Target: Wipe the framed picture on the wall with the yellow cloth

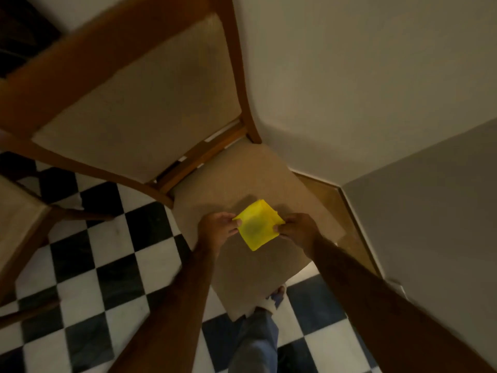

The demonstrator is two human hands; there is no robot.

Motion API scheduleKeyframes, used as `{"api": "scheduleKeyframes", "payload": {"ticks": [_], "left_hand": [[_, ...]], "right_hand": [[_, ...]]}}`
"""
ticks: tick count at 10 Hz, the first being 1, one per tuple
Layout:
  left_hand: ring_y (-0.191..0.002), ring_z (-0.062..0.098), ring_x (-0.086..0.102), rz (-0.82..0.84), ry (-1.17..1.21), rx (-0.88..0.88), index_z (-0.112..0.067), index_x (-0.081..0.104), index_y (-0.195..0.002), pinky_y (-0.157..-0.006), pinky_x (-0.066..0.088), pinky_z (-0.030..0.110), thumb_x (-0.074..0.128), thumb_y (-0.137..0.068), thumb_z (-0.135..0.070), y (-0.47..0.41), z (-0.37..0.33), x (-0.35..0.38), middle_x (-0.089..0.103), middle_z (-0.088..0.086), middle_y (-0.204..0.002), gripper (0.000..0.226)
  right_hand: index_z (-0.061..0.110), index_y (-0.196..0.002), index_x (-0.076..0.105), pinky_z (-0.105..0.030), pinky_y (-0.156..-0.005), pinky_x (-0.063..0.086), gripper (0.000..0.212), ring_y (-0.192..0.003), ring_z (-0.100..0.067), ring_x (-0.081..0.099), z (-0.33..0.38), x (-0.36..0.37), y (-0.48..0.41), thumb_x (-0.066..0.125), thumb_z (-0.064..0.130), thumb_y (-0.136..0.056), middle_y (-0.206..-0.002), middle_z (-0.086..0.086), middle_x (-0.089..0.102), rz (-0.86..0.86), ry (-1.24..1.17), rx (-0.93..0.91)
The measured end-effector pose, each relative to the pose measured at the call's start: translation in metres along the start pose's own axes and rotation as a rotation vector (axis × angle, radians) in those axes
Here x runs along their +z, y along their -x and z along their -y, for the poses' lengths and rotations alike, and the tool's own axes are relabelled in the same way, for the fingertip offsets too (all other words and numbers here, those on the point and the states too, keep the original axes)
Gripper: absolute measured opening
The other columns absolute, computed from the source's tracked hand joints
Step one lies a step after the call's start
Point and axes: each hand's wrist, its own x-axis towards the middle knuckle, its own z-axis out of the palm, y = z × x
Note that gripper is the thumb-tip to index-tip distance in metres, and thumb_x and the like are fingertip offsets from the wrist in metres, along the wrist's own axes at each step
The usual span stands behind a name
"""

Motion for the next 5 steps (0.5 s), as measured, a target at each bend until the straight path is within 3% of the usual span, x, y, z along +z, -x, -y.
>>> {"api": "scheduleKeyframes", "payload": {"ticks": [1, 2, 3, 4, 5], "left_hand": [[-0.086, 0.032, 0.070, -0.014, -0.059, -0.014, 0.016, 0.064, -0.109, -0.080, 0.063, 0.038, 0.077, -0.081, 0.004, -0.020, 0.019, 0.002, 0.069, 0.034, -0.108, 0.033], [-0.076, 0.029, 0.074, -0.068, -0.274, 0.045, 0.011, 0.069, -0.099, -0.075, 0.064, 0.033, 0.083, -0.077, -0.007, -0.038, 0.040, 0.006, 0.075, 0.026, -0.095, 0.031], [-0.088, 0.032, 0.074, -0.095, -0.510, 0.135, 0.003, 0.072, -0.099, -0.081, 0.060, 0.036, 0.083, -0.079, -0.019, -0.042, 0.048, 0.008, 0.076, 0.021, -0.098, 0.032], [-0.122, 0.027, 0.059, -0.151, -0.993, 0.373, -0.005, 0.064, -0.124, -0.096, 0.046, 0.033, 0.072, -0.088, -0.038, -0.033, 0.045, 0.008, 0.065, 0.014, -0.129, 0.050], [-0.144, 0.030, 0.040, -0.167, -1.122, 0.576, -0.007, 0.048, -0.145, -0.115, 0.038, 0.041, 0.062, -0.093, -0.048, -0.022, 0.040, 0.007, 0.046, 0.016, -0.153, 0.068]], "right_hand": [[-0.004, -0.106, 0.074, -0.022, -0.069, 0.060, 0.028, -0.076, -0.016, 0.070, -0.021, 0.007, -0.021, 0.078, 0.010, -0.082, -0.091, -0.013, 0.071, -0.015, 0.086, 0.015], [0.005, -0.110, 0.075, -0.016, -0.067, 0.050, 0.032, -0.079, -0.009, 0.067, -0.041, 0.015, -0.043, 0.077, 0.024, -0.084, -0.094, -0.006, 0.074, -0.052, 0.262, -0.035], [0.009, -0.113, 0.074, -0.024, -0.080, 0.042, 0.034, -0.102, -0.018, 0.064, -0.048, 0.021, -0.048, 0.072, 0.031, -0.086, -0.112, -0.008, 0.073, -0.106, 0.511, -0.136], [0.007, -0.140, 0.054, -0.038, -0.103, 0.045, 0.059, -0.133, -0.033, 0.051, -0.047, 0.022, -0.039, 0.065, 0.037, -0.090, -0.143, -0.015, 0.055, -0.302, 0.790, -0.316], [0.002, -0.155, 0.031, -0.046, -0.119, 0.032, 0.081, -0.151, -0.039, 0.032, -0.041, 0.017, -0.026, 0.053, 0.051, -0.094, -0.161, -0.022, 0.035, -0.397, 1.002, -0.428]]}}
